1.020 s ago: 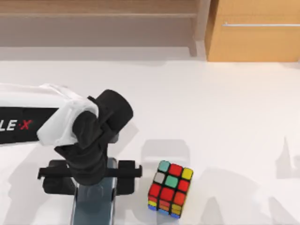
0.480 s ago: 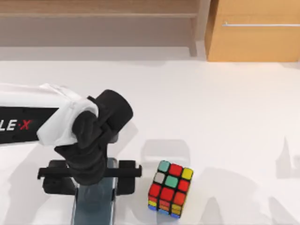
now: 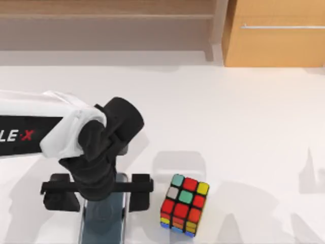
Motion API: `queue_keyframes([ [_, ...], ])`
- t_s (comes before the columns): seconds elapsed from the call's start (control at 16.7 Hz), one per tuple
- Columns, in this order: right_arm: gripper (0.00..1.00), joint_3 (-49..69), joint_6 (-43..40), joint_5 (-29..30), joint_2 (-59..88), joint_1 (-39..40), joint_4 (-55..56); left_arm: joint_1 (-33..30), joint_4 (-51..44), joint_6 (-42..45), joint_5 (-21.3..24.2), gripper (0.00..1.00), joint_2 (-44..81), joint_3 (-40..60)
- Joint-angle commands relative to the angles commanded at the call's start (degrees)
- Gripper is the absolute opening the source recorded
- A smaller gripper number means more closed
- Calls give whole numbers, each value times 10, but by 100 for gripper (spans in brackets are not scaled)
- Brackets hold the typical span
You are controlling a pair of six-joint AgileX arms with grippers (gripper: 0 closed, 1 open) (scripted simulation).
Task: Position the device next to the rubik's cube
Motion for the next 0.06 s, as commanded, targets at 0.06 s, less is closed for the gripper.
queue_keyframes([
  [0.06,100,0,0,0,0,0,0,0,0,0,0,100,0,0],
])
